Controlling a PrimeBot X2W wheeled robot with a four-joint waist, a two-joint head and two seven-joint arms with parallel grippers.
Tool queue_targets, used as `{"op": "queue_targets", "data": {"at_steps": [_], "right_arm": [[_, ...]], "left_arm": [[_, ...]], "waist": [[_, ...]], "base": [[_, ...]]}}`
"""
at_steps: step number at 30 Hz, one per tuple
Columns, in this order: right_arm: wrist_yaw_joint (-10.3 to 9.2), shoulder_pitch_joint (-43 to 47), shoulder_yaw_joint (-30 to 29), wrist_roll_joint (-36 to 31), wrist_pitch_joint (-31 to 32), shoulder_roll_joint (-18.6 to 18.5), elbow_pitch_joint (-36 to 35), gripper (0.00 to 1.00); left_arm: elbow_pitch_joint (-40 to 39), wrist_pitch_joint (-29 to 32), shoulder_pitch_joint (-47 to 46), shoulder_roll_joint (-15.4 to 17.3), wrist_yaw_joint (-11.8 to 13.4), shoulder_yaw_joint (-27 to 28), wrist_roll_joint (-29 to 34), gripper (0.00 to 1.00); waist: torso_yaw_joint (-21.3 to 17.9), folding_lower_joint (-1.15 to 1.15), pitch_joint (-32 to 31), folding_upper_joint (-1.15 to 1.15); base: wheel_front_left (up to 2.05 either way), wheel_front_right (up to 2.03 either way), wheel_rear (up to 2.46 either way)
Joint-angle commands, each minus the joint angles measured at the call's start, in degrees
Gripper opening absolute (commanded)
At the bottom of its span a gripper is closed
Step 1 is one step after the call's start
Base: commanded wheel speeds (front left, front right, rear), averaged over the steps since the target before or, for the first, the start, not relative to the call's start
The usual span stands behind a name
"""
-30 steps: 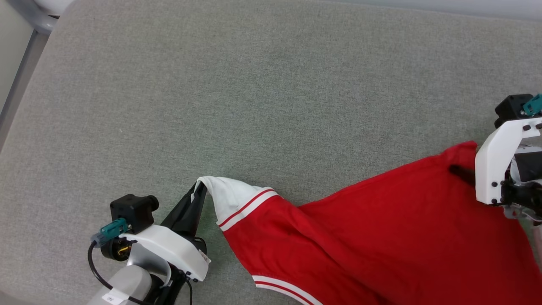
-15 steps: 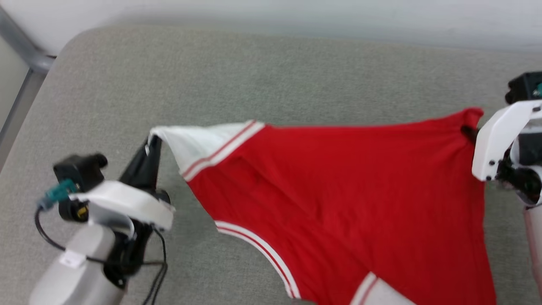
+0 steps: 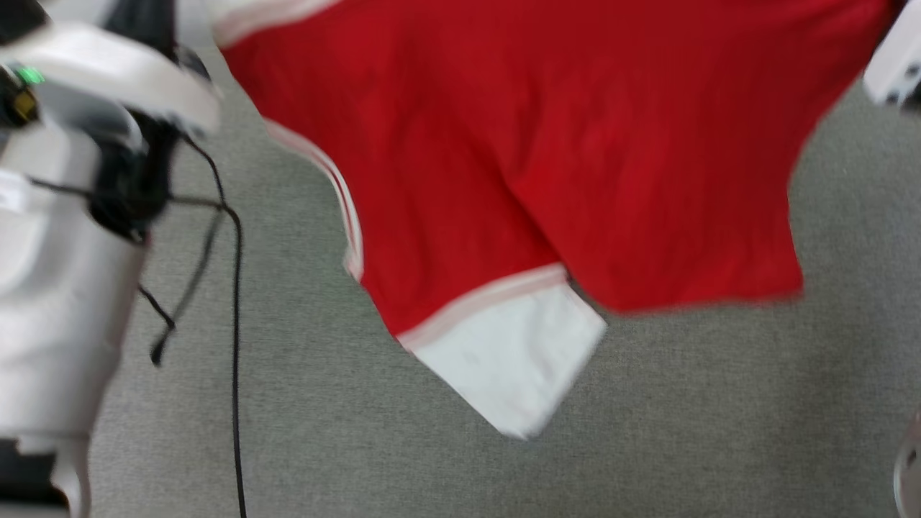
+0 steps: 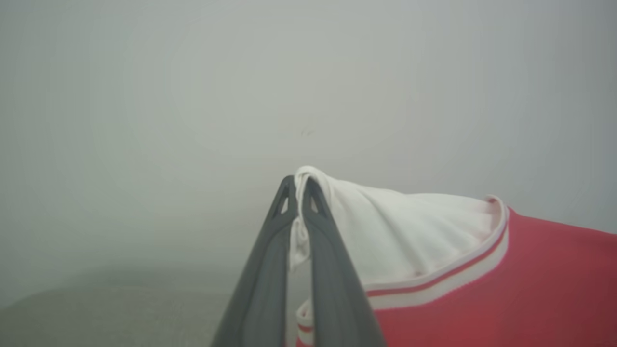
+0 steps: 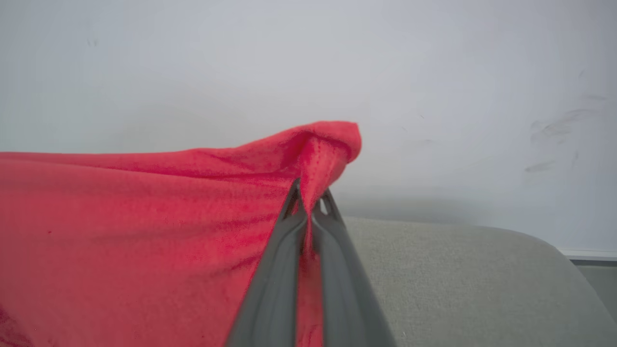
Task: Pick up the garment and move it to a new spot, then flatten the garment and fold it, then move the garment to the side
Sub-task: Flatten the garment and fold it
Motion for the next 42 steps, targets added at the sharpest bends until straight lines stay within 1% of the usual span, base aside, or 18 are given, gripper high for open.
{"op": "queue_targets", "data": {"at_steps": [1,5,10,11,17,22,25,27,28,29,33,37,42], "right_arm": [[-0.12,-4.7,-2.02,-1.16,-1.48,0.86,1.52,0.0],[-0.14,-12.88,-5.02,-2.94,-4.62,2.94,5.58,0.0],[-0.16,-21.83,-7.23,-5.31,-8.34,4.67,9.51,0.0],[-0.16,-21.83,-7.23,-5.31,-8.34,4.67,9.51,0.0],[-0.16,-28.24,-7.89,-7.44,-11.02,6.23,12.57,0.0],[-0.14,-29.54,-7.35,-7.93,-12.19,7.21,14.76,0.0],[-0.13,-28.61,-6.89,-7.85,-12.95,7.08,15.85,0.0],[-0.13,-26.88,-6.0,-7.32,-13.76,6.94,17.2,0.0],[-0.13,-24.87,-4.24,-6.34,-14.95,6.01,18.81,0.0],[-0.13,-20.52,-1.8,-4.57,-15.74,5.01,21.03,0.0],[-0.13,-13.29,1.49,-0.5,-15.67,3.16,22.44,0.0],[-0.13,-3.86,4.05,4.46,-15.06,1.99,21.36,0.0],[-0.15,9.11,6.68,9.54,-14.8,-0.73,17.2,0.0]], "left_arm": [[2.91,-0.7,-5.42,0.9,-0.18,1.5,0.49,0.0],[8.15,-1.51,-13.63,1.64,-1.11,3.69,-0.08,0.0],[14.08,-1.94,-23.27,2.71,-2.77,4.37,0.56,0.0],[14.08,-1.94,-23.27,2.71,-2.77,4.37,0.56,0.0],[19.25,-1.86,-30.43,3.53,-5.02,4.23,1.19,0.0],[22.45,-1.27,-31.81,2.94,-7.09,3.84,0.11,0.0],[23.99,-0.15,-30.79,2.04,-8.36,3.27,-0.97,0.0],[25.26,-0.27,-28.97,1.73,-8.85,2.89,-1.53,0.0],[26.57,0.2,-26.6,1.27,-9.48,2.06,-2.45,0.0],[27.33,0.55,-21.67,0.74,-9.69,0.88,-3.29,0.0],[26.17,-0.17,-13.8,0.23,-9.86,-0.92,-4.99,0.0],[23.1,-0.7,-4.43,1.67,-9.87,-2.62,-6.81,0.0],[19.47,-1.5,8.09,3.15,-9.86,-3.73,-9.03,0.0]], "waist": [[-1.46,0.0,2.06,0.0],[-3.17,0.0,4.73,0.0],[-4.33,0.0,8.09,0.0],[-4.33,0.0,8.09,0.0],[-5.09,0.0,12.82,0.0],[-4.79,0.0,16.52,0.0],[-4.04,0.0,18.31,0.0],[-3.78,0.0,18.39,0.0],[-3.44,0.0,17.46,0.0],[-2.99,0.0,15.56,0.0],[-2.26,0.0,11.69,0.0],[-2.03,0.0,7.4,0.0],[-1.76,0.0,1.14,0.0]], "base": [[0.0,0.0,0.0],[0.0,0.0,0.0],[0.0,0.0,0.0],[0.0,0.0,0.0],[0.0,0.0,0.0],[0.0,0.0,0.0],[0.0,0.0,0.0],[0.0,0.0,0.0],[0.0,0.0,0.0],[0.0,0.0,0.0],[0.0,0.0,0.0],[0.0,0.0,0.0],[0.0,0.0,0.0]]}}
